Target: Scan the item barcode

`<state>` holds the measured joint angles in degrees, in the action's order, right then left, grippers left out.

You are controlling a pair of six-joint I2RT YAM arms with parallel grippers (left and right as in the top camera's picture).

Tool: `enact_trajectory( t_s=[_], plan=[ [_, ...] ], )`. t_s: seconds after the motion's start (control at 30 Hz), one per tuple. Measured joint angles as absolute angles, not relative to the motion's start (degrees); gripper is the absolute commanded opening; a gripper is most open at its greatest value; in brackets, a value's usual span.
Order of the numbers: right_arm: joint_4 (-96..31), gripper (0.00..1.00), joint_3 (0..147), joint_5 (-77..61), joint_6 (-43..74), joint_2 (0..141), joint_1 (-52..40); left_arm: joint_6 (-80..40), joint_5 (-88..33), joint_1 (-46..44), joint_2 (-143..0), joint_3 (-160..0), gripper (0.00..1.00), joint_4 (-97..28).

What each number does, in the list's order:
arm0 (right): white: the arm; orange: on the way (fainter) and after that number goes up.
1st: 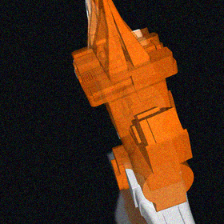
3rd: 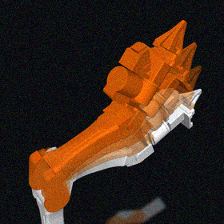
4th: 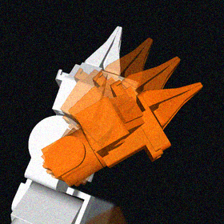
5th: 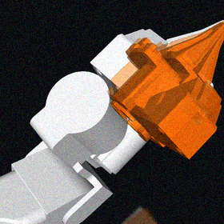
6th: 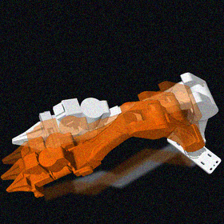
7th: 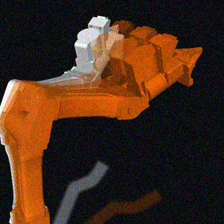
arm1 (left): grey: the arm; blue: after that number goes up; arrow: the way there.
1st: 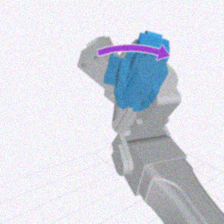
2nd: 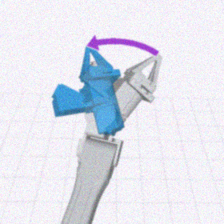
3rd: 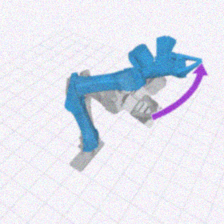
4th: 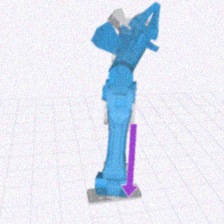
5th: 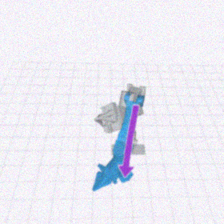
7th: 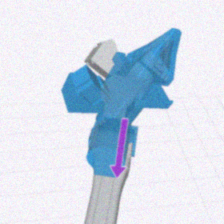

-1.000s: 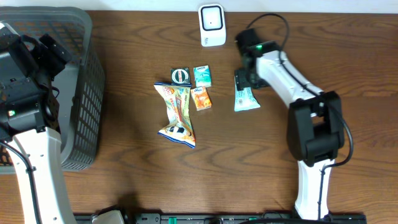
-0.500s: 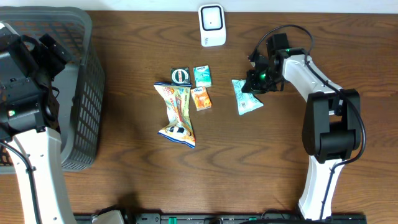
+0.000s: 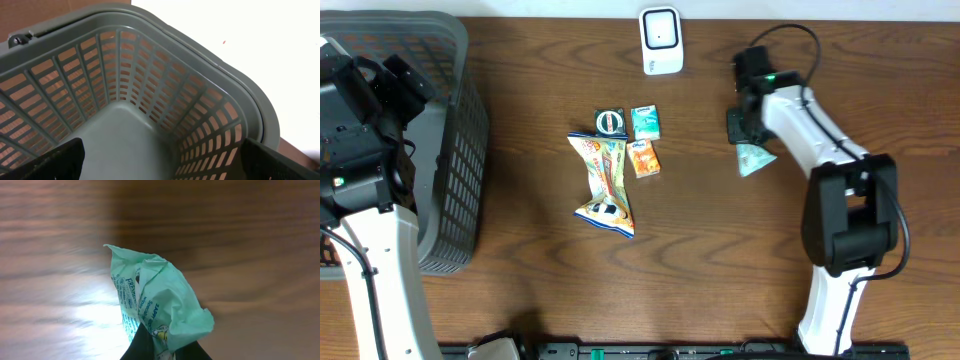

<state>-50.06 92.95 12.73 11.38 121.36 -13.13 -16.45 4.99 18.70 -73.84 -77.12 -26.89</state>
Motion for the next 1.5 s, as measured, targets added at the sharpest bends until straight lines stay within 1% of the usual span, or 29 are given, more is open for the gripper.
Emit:
enact_trajectory(
  t_s=[0.13, 0.2, 0.3, 0.4, 0.5, 0.53, 0.6, 0.67, 0.77, 0.93, 0.97, 1.0, 1.07, 1.17, 1.2, 1.27, 1.33, 1.4, 1.5],
  plan=[
    [-49.7, 0.01, 92.9, 33.9, 13.8, 121.4, -19.4, -16.4, 5.0, 18.7, -73.8, -77.1, 0.98, -26.9],
    [-49.2, 0.01, 92.9, 40.2, 14.4, 121.6, -21.8, -16.4, 5.0, 18.7, -73.8, -77.1, 0.98, -26.9],
    [-48.7, 0.01, 92.9, 46.7, 14.9, 122.9, -24.3, -16.4, 5.0, 18.7, -73.8, -77.1, 0.98, -26.9],
    [-48.5, 0.01, 92.9, 49.5, 15.2, 126.3, -25.1, -16.4, 5.0, 18.7, -73.8, -77.1, 0.98, -26.9],
    [-48.5, 0.02, 92.9, 48.3, 15.4, 129.3, -25.1, -16.4, 5.0, 18.7, -73.8, -77.1, 0.97, -26.9],
    [-48.6, 0.04, 92.9, 48.1, 15.4, 130.1, -25.3, -16.4, 5.0, 18.7, -73.8, -77.1, 0.98, -26.9],
    [-48.5, 0.22, 92.9, 47.7, 15.5, 130.4, -26.2, -16.4, 5.0, 18.7, -73.8, -77.1, 0.98, -26.9],
    [-48.5, 0.33, 93.1, 45.4, 16.0, 130.2, -27.6, -16.4, 5.0, 18.7, -73.8, -77.1, 0.98, -26.9],
    [-48.7, 0.41, 93.3, 41.3, 15.9, 130.2, -29.5, -16.4, 5.0, 18.7, -73.8, -77.1, 0.98, -26.9],
    [-50.1, 0.46, 96.6, 32.4, 16.1, 129.8, -32.2, -16.4, 5.0, 18.7, -73.8, -77.1, 0.98, -26.9],
    [-51.0, 0.49, 97.5, 31.2, 16.1, 129.8, -32.5, -16.4, 5.0, 18.7, -73.8, -77.1, 0.98, -26.9],
    [-52.2, 0.56, 98.6, 30.2, 16.2, 129.8, -32.6, -16.4, 5.0, 18.7, -73.8, -77.1, 0.98, -26.9],
    [-55.0, 0.61, 101.9, 29.0, 16.1, 129.7, -32.3, -16.4, 5.0, 18.7, -73.8, -77.1, 0.98, -26.9],
    [-57.5, 0.62, 105.4, 28.9, 16.1, 129.4, -31.0, -16.4, 5.0, 18.7, -73.8, -77.1, 0.98, -26.9],
    [-58.0, 0.64, 106.4, 28.9, 16.0, 129.3, -30.3, -16.4, 5.0, 18.7, -73.8, -77.1, 0.98, -26.9],
    [-59.4, 0.67, 107.8, 28.4, 15.8, 128.9, -27.7, -16.4, 5.0, 18.7, -73.8, -77.1, 0.98, -26.9],
    [-61.0, 0.67, 108.1, 27.2, 15.7, 128.5, -24.3, -16.4, 5.0, 18.7, -73.8, -77.1, 0.98, -26.9],
    [-62.1, 0.66, 108.0, 24.0, 15.0, 128.5, -20.1, -16.4, 5.0, 18.7, -73.8, -77.1, 0.98, -26.9],
    [-62.1, 0.64, 107.2, 15.6, 12.4, 128.5, -14.5, -16.4, 5.0, 18.7, -73.8, -77.1, 0.98, -26.9]
  ],
)
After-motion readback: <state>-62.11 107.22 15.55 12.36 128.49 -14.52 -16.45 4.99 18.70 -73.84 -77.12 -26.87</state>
